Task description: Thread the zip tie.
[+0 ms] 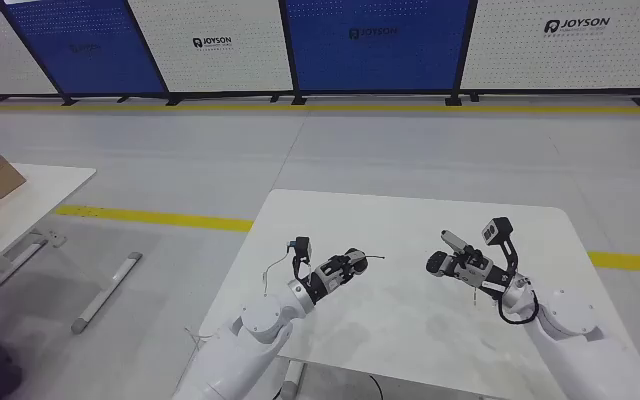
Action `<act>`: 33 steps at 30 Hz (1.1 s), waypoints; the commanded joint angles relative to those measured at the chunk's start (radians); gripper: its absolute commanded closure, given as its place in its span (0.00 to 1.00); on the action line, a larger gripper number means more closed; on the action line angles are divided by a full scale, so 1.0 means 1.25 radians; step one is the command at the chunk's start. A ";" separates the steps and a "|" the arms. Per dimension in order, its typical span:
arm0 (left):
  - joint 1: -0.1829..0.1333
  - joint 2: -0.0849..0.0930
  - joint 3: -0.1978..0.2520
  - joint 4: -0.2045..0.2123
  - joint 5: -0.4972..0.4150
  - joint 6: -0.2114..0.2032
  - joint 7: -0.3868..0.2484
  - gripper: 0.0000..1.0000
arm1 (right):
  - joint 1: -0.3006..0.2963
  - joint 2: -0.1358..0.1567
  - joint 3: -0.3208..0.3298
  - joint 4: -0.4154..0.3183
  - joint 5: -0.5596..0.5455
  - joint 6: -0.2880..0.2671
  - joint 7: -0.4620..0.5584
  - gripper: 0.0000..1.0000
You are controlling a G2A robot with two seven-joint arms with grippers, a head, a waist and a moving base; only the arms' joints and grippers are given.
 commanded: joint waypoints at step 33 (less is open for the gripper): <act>0.043 0.022 -0.029 -0.024 0.089 -0.018 -0.136 1.00 | 0.000 0.000 0.000 0.000 0.000 0.000 0.000 0.00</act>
